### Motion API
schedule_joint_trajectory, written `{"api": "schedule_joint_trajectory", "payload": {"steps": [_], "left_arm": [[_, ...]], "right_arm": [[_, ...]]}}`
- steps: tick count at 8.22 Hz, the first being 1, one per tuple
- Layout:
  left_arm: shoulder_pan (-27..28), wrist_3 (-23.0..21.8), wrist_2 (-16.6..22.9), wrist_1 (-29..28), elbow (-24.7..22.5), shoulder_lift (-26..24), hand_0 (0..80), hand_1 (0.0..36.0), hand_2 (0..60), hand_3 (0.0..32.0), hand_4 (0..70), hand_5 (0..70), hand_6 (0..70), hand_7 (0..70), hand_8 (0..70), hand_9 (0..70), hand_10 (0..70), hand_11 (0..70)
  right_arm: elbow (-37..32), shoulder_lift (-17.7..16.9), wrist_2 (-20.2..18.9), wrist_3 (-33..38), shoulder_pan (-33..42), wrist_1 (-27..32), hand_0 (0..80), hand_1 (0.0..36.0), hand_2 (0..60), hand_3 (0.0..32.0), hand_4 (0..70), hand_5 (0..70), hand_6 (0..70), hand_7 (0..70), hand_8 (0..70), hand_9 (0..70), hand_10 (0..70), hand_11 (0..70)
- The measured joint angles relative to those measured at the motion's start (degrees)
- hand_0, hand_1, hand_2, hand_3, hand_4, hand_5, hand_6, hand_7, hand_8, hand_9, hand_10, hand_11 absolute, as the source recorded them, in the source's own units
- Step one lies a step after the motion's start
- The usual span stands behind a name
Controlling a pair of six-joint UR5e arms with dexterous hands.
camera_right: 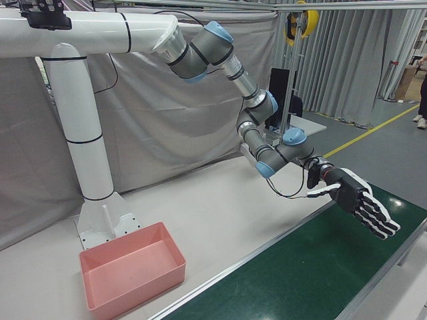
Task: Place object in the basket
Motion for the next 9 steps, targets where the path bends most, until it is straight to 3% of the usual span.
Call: {"api": "schedule_joint_trajectory", "payload": {"steps": [9], "left_arm": [[0.08, 0.61, 0.00, 0.84, -0.69, -0.18, 77.5, 14.1, 0.0, 0.0, 0.0, 13.9, 0.0, 0.0, 0.0, 0.0, 0.2, 3.0]], "right_arm": [[-0.10, 0.00, 0.00, 0.00, 0.00, 0.05, 0.0, 0.0, 0.0, 0.0, 0.0, 0.0, 0.0, 0.0, 0.0, 0.0, 0.0, 0.0]]}}
